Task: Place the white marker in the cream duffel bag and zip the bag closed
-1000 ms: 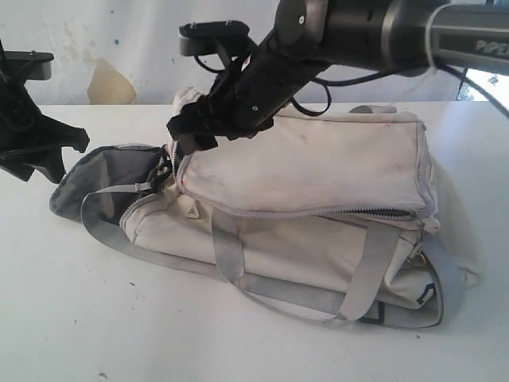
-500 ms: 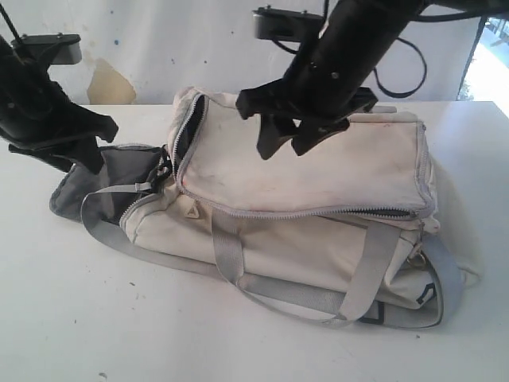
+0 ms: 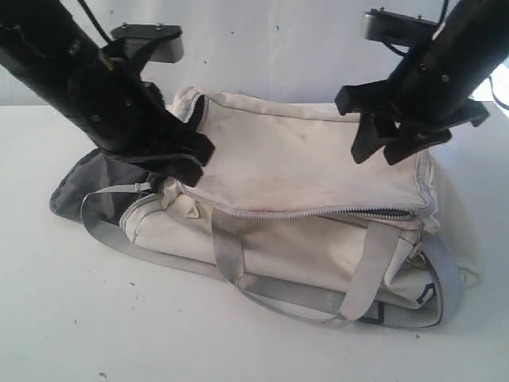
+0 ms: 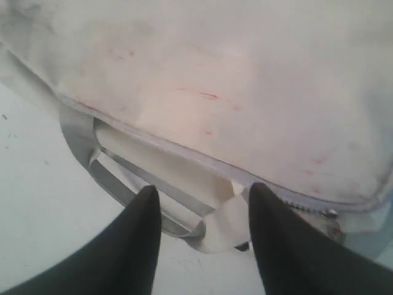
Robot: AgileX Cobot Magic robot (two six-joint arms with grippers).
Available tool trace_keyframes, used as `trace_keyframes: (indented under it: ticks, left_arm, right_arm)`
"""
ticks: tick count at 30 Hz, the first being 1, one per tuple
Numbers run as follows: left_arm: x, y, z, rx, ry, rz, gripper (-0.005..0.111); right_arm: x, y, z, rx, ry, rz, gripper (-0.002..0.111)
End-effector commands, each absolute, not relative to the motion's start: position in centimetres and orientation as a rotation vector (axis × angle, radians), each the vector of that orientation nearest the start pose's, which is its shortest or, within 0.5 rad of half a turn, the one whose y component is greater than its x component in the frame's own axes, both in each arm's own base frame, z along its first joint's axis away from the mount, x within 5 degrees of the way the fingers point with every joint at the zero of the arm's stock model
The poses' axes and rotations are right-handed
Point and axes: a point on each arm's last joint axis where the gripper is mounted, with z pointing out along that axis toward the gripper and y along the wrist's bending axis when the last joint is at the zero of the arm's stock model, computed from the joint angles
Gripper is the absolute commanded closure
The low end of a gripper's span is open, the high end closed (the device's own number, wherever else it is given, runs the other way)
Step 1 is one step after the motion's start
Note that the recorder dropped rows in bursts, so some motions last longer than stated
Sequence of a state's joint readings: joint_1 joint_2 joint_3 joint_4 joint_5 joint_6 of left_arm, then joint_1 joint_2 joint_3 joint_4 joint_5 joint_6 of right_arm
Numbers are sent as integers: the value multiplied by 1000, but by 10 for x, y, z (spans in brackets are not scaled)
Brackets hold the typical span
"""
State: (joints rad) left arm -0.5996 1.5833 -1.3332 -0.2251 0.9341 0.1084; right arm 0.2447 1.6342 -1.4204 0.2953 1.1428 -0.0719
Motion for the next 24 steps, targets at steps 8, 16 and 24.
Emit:
trace_keyframes:
  ticks: [8,16,24]
  left_arm:
    - [224,-278,315,890,2295,-717,64]
    - [210,-319,289,851,2259,-844,64]
    - [208,-348,260,765,2254,-905,64]
  right_arm:
    - [306,34,297,34,2809,454,66]
    - [300,3,280,230,2837,443,66]
    - [300,-2,271,310,2797,462,66]
